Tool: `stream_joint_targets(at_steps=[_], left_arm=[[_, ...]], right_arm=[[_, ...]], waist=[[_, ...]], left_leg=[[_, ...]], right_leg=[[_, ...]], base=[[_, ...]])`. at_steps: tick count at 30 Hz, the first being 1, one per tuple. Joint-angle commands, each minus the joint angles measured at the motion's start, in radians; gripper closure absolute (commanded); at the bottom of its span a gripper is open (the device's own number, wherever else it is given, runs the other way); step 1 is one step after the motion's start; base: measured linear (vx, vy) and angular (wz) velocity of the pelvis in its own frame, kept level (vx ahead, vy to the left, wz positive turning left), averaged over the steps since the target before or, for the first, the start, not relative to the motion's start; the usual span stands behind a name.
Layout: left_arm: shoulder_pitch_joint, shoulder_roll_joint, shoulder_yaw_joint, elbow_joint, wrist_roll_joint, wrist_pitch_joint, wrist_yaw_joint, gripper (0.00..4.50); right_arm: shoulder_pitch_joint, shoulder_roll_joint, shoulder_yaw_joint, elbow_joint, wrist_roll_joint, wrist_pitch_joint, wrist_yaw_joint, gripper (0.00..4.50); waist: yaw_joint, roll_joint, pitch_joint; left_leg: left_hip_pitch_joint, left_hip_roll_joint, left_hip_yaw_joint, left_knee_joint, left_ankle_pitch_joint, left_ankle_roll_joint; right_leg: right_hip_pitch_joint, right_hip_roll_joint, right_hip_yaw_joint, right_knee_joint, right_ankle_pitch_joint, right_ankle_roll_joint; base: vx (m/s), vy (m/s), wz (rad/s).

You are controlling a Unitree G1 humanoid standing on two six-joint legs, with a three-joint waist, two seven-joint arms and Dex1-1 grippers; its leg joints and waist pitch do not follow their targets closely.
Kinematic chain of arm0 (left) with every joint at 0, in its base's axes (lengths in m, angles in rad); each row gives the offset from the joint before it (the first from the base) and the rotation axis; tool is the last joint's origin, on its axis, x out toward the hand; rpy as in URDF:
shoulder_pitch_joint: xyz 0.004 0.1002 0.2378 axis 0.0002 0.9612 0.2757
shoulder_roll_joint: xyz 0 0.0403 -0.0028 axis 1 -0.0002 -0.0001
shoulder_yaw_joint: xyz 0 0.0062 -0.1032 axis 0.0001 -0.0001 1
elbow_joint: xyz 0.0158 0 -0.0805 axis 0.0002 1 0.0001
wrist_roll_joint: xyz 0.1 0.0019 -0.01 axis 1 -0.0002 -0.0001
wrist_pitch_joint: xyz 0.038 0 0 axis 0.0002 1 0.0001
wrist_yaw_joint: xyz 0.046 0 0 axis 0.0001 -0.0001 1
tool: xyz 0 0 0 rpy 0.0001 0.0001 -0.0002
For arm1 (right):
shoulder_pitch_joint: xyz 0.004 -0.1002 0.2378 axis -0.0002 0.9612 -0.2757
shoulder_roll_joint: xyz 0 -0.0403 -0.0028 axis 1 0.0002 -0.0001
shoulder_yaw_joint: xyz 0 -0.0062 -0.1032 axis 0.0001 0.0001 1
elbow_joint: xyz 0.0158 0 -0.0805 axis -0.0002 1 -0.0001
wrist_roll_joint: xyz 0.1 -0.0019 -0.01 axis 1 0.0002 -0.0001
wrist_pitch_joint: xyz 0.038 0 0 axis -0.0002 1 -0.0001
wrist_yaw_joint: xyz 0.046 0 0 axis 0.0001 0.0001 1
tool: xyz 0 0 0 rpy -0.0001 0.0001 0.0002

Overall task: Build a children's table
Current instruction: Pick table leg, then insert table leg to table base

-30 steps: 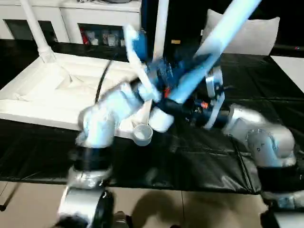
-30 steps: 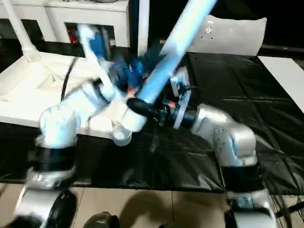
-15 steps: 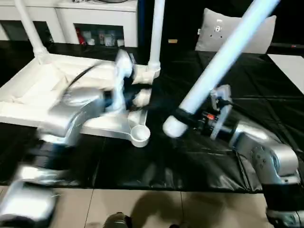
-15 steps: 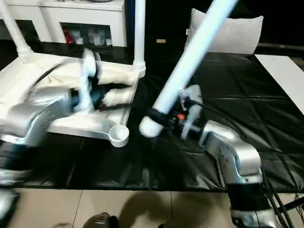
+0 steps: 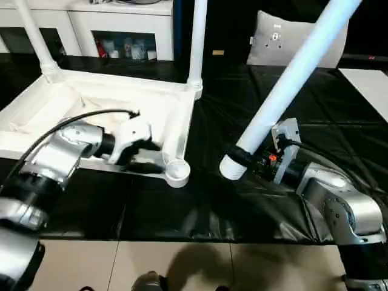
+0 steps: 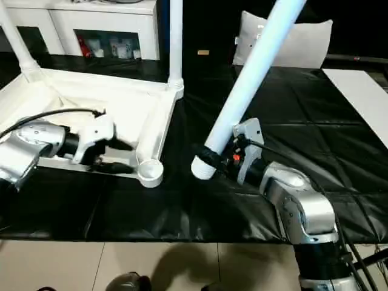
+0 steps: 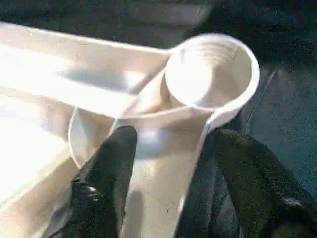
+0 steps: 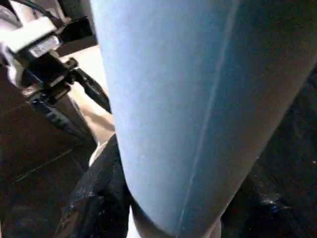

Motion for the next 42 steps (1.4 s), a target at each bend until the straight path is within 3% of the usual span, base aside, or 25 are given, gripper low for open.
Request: stream_joint_targets(at_steps=[1, 7, 12, 13, 24, 29, 35, 39, 42], left_arm=[[-0.037, -0.004, -0.014, 0.061, 0.053, -0.058, -0.012, 1.93], [-0.083, -0.041, -0.037, 0.214, 0.130, -0.164, 0.025, 2.46], [-0.103, -0.055, -0.044, 0.267, 0.132, -0.182, -0.001, 2.86], [-0.109, -0.060, -0.042, 0.282, 0.135, -0.189, -0.013, 3.11], [-0.133, -0.103, -0.014, 0.294, 0.103, -0.143, -0.156, 3.91], [-0.133, -0.124, -0.047, 0.306, 0.165, -0.181, -0.126, 4.30], [-0.099, -0.175, -0.043, 0.241, 0.164, -0.127, -0.114, 4.50], [-0.090, -0.263, 0.038, 0.208, 0.081, 0.003, -0.020, 4.50], [-0.079, -0.306, 0.084, 0.166, 0.036, 0.064, 0.019, 4.50]], right_arm=[[0.004, -0.009, 0.000, -0.018, 0.003, -0.004, 0.009, 2.60], [0.006, -0.010, 0.001, -0.016, 0.002, -0.009, 0.012, 2.60], [0.004, -0.014, -0.003, -0.016, 0.006, -0.003, 0.017, 2.60], [0.004, -0.015, -0.003, -0.016, 0.006, -0.002, 0.018, 2.60], [-0.012, -0.026, -0.008, -0.011, 0.010, 0.011, 0.028, 2.60], [-0.024, -0.029, -0.007, -0.006, 0.006, 0.011, 0.029, 2.60], [-0.030, -0.028, -0.005, -0.008, 0.005, 0.018, 0.022, 2.60], [-0.038, -0.017, -0.015, -0.014, 0.019, 0.041, 0.004, 2.60], [-0.041, -0.016, -0.018, -0.013, 0.021, 0.047, -0.001, 2.60]], waist=[[0.004, 0.005, -0.081], [0.006, 0.003, -0.076], [0.006, 0.001, -0.075], [0.006, 0.002, -0.075], [0.013, 0.000, -0.077], [0.013, 0.001, -0.075], [0.018, -0.001, -0.075], [0.017, -0.002, -0.074], [0.020, -0.005, -0.077]], left_leg=[[0.040, 0.074, -0.034, -0.082, -0.265, -0.053], [0.042, 0.077, -0.035, -0.082, -0.279, -0.049], [0.041, 0.077, -0.036, -0.082, -0.281, -0.048], [0.041, 0.077, -0.036, -0.082, -0.280, -0.045], [0.039, 0.079, -0.033, -0.082, -0.250, -0.033], [0.041, 0.079, -0.033, -0.082, -0.262, -0.032], [0.044, 0.081, -0.032, -0.084, -0.274, -0.032], [0.043, 0.077, -0.026, -0.079, -0.273, -0.024], [0.038, 0.077, -0.027, -0.080, -0.251, -0.010]], right_leg=[[0.033, -0.122, 0.058, -0.091, -0.284, -0.183], [0.029, -0.124, 0.058, -0.095, -0.308, -0.183], [0.029, -0.128, 0.059, -0.097, -0.331, -0.184], [0.029, -0.128, 0.058, -0.098, -0.330, -0.186], [0.033, -0.129, 0.057, -0.091, -0.267, -0.211], [0.033, -0.130, 0.058, -0.094, -0.271, -0.210], [0.031, -0.131, 0.056, -0.094, -0.280, -0.217], [0.032, -0.132, 0.053, -0.093, -0.284, -0.228], [0.037, -0.132, 0.051, -0.096, -0.290, -0.216]], base=[[0.000, 0.000, 0.00], [0.000, 0.000, 0.00], [0.000, 0.000, 0.00], [0.000, 0.000, 0.00], [0.000, 0.000, 0.00], [0.000, 0.000, 0.00], [0.000, 0.000, 0.00], [0.000, 0.000, 0.00], [0.000, 0.000, 0.00]])
